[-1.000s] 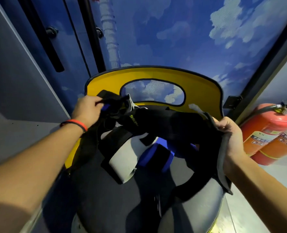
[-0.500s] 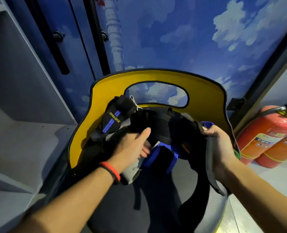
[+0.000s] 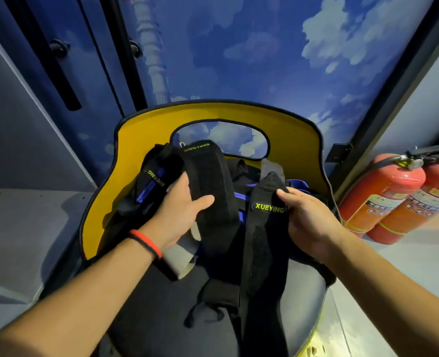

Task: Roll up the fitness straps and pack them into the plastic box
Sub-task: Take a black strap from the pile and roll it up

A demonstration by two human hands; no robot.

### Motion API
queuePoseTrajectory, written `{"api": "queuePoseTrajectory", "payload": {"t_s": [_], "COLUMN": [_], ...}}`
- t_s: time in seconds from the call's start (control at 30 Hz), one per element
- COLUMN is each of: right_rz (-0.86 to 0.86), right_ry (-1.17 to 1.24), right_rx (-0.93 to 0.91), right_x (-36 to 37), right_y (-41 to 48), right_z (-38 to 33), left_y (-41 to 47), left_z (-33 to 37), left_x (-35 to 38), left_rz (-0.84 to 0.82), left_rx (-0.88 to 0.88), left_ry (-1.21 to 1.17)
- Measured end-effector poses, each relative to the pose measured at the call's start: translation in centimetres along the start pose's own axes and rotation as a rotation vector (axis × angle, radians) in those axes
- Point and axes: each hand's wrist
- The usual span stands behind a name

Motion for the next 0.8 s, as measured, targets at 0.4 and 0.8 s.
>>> {"api": "queuePoseTrajectory", "payload": {"t_s": [0.4,0.8], "right_rz": [0.099,-0.017], "right_ry": [-0.09,0.023], "right_rx": [0.052,-0.04], "right_x": [0.7,0.8], "right_y": [0.5,-0.3], "right_z": [0.9,-0.4], "left_y": [-5.7,-3.9], "left_z": [-2.5,-1.1], "left_x": [-0.3,0.8], "left_rz": [-0.42,-0.052], "left_rx": [0.118,-0.069], "left_ry": [0.57,0.047]}}
Point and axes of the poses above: each hand's wrist, its own y-axis towards the middle knuckle, its own x-axis out of the palm, z = x × y, and after that the axes turned 11 degrees about z, right-handed
